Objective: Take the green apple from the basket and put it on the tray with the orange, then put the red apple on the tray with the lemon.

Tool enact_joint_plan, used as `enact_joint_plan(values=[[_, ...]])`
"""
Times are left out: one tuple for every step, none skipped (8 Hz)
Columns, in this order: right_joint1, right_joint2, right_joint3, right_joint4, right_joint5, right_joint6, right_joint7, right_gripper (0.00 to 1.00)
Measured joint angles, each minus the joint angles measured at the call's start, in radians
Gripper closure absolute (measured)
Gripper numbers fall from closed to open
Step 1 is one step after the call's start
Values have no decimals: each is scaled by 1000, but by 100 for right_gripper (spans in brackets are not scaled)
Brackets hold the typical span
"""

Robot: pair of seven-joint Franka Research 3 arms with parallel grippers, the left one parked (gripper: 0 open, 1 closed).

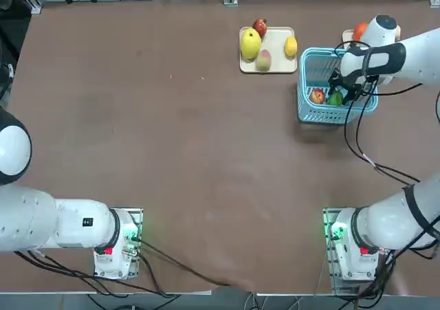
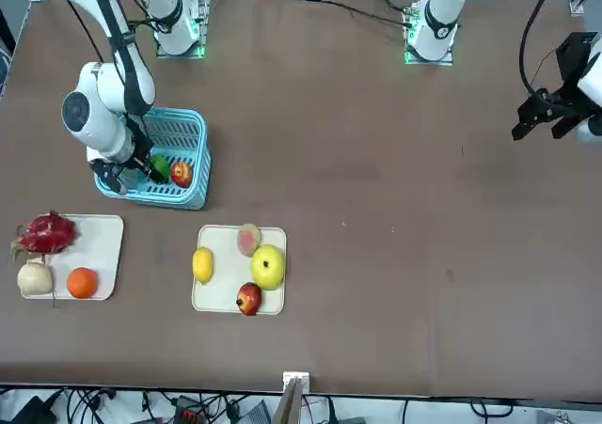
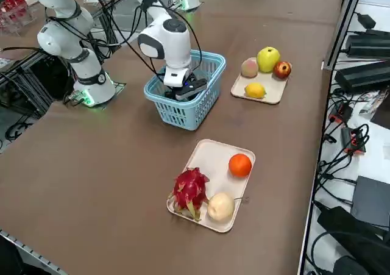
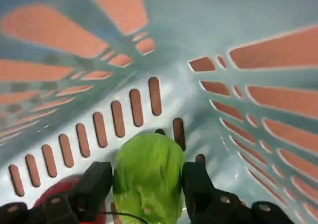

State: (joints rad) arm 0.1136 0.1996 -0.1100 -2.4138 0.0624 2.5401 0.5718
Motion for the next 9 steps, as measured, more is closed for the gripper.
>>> enact_joint_plan(values=[[7, 0, 3, 0, 0, 0, 14, 13], [12, 0, 4, 0, 0, 0, 21, 11], [14, 0, 4, 0, 0, 0, 24, 11], [14, 0, 4, 0, 0, 0, 27, 15], [14, 0, 4, 0, 0, 0, 32, 22], [14, 0, 4, 1, 0, 0, 36, 33], [14, -1, 4, 1, 0, 0, 36, 33], [14, -4, 4, 5, 0, -11, 36, 33], [14, -20, 4, 14, 0, -51, 36, 33]])
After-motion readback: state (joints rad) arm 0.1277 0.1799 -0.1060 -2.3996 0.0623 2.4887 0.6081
